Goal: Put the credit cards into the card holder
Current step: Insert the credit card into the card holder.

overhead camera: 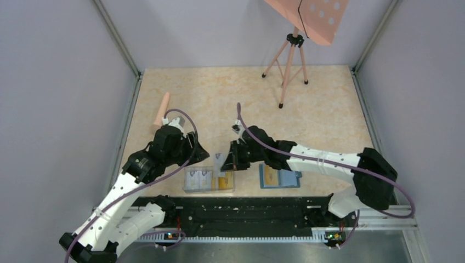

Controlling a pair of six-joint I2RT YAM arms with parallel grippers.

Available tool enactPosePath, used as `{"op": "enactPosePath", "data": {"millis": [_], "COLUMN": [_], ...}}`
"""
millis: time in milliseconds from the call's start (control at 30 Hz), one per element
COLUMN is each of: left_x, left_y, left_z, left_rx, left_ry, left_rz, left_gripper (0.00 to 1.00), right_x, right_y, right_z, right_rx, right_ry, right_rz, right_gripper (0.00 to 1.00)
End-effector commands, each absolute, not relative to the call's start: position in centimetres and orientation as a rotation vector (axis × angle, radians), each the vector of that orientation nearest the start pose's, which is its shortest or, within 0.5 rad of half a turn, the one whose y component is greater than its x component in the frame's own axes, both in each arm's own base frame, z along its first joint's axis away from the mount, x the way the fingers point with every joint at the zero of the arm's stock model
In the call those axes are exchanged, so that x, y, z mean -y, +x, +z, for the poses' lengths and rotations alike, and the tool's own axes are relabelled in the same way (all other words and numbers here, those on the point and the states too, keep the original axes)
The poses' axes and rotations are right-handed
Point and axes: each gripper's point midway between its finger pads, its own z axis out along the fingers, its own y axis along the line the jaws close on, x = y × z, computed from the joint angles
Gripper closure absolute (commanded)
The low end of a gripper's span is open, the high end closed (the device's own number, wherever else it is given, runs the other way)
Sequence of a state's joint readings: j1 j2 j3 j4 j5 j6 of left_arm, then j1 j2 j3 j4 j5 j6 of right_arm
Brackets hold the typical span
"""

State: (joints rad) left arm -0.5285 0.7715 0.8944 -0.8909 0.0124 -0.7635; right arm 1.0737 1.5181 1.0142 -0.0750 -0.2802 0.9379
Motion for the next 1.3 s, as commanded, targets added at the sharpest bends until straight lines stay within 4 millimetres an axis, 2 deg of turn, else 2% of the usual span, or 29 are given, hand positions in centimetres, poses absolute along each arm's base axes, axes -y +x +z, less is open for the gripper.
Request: {"op": "enactPosePath", "data": {"millis": [0, 100, 200, 300, 400, 500, 600, 700, 867, 1000, 1267], "left_x": [18.0, 19.7, 21.5, 23.5, 25.1, 26.0, 26.8, 27.5, 28.2, 28.6, 30.2], "left_y": [18.6, 18.6, 18.5, 17.8, 17.3, 16.6, 15.8, 15.3, 15.8, 15.8, 15.2], "left_z": [21.2, 22.4, 23.4, 24.3, 24.8, 24.6, 25.2, 25.2, 23.7, 23.7, 24.1], "left_rx": [-2.328, -2.255, -2.164, -2.081, -2.001, -1.985, -1.935, -1.939, -2.021, -2.022, -2.041], "left_ry": [-0.162, -0.102, -0.049, 0.010, 0.085, 0.133, 0.178, 0.222, 0.208, 0.209, 0.266], "left_rz": [-0.910, -1.048, -1.206, -1.407, -1.579, -1.682, -1.781, -1.822, -1.784, -1.805, -1.842], "left_gripper": [0.44, 0.40, 0.37, 0.36, 0.37, 0.37, 0.37, 0.37, 0.40, 0.41, 0.58], "right_x": [-36.4, -33.2, -30.5, -28.6, -27.7, -27.6, -27.7, -27.9, -28.3, -28.4, -28.7], "right_y": [14.3, 14.9, 14.7, 14.4, 13.8, 13.0, 12.5, 12.4, 12.7, 13.0, 13.4], "right_z": [16.0, 16.8, 18.3, 19.4, 20.4, 21.6, 22.2, 22.6, 23.7, 23.7, 23.3], "right_rx": [-2.491, -2.452, -2.393, -2.346, -2.302, -2.233, -2.184, -2.148, -2.101, -2.110, -2.127], "right_ry": [-0.279, -0.224, -0.223, -0.209, -0.197, -0.202, -0.188, -0.177, -0.182, -0.180, -0.161], "right_rz": [1.328, 1.390, 1.478, 1.556, 1.660, 1.797, 1.907, 1.974, 2.016, 2.005, 2.001], "right_gripper": [1.00, 1.00, 1.00, 1.00, 1.00, 1.00, 1.00, 1.00, 1.00, 1.00, 1.00]}}
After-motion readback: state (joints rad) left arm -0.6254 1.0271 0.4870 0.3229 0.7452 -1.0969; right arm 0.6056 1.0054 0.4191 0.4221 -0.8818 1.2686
